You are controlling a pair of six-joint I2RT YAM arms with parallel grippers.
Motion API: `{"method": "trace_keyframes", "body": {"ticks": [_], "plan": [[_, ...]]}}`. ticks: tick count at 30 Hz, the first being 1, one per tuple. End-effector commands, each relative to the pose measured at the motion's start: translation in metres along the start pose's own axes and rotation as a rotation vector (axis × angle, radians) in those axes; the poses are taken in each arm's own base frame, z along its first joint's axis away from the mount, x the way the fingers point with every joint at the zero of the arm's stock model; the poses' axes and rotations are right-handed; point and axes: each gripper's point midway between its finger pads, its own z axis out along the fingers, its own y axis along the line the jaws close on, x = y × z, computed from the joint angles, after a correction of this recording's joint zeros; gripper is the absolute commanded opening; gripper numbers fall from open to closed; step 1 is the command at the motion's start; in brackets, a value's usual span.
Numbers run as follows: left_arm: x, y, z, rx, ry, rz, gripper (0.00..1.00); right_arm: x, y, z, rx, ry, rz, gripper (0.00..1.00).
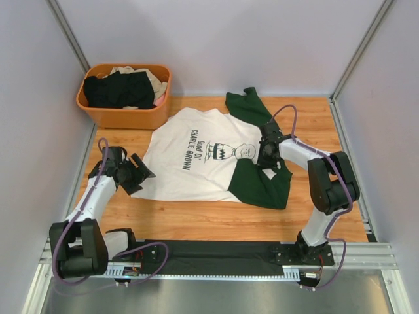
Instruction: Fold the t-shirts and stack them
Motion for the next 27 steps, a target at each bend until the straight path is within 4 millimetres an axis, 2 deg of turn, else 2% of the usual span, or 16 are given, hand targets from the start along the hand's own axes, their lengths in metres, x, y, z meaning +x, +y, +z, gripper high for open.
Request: {"method": "trace_keyframes", "body": {"ticks": [1, 5, 6, 9, 12, 13, 15, 16, 17, 19, 25, 27], "plan": [[-0.035, -0.017, -0.005, 0.021, -0.093, 0.035, 0.77, -0.018, 0.003, -0.023, -0.004, -0.068, -0.027, 0.0], [-0.053, -0.007, -0.007, -0.056, -0.128, 0.003, 0.7, -0.026, -0.003, -0.064, 0.023, -0.136, -0.057, 0.0], [-0.056, -0.001, -0.008, -0.076, -0.137, -0.022, 0.68, -0.027, -0.008, -0.081, 0.038, -0.166, -0.056, 0.0], [-0.054, 0.016, -0.011, -0.108, -0.159, -0.068, 0.67, -0.02, -0.025, -0.107, 0.07, -0.211, -0.048, 0.0], [-0.049, 0.026, -0.016, -0.128, -0.184, -0.097, 0.68, -0.002, -0.041, -0.12, 0.087, -0.237, -0.018, 0.0], [-0.042, 0.033, -0.013, -0.14, -0.173, -0.106, 0.69, 0.002, -0.043, -0.123, 0.083, -0.245, 0.011, 0.0], [-0.035, 0.031, -0.014, -0.113, -0.172, -0.117, 0.71, 0.011, -0.041, -0.129, 0.033, -0.266, 0.037, 0.0], [-0.026, 0.034, -0.012, -0.104, -0.158, -0.119, 0.71, 0.024, -0.043, -0.119, 0.023, -0.239, 0.037, 0.02], [-0.023, 0.033, -0.011, -0.09, -0.152, -0.121, 0.72, 0.029, -0.041, -0.116, 0.002, -0.235, 0.051, 0.08], [-0.008, 0.033, -0.007, -0.05, -0.114, -0.132, 0.73, 0.048, -0.041, -0.102, -0.014, -0.165, 0.05, 0.13], [0.01, 0.038, -0.003, -0.046, -0.076, -0.098, 0.73, 0.073, -0.04, -0.071, -0.016, -0.055, 0.055, 0.2], [0.012, 0.039, -0.003, -0.047, -0.071, -0.09, 0.73, 0.074, -0.039, -0.068, -0.024, -0.047, 0.056, 0.29]]}}
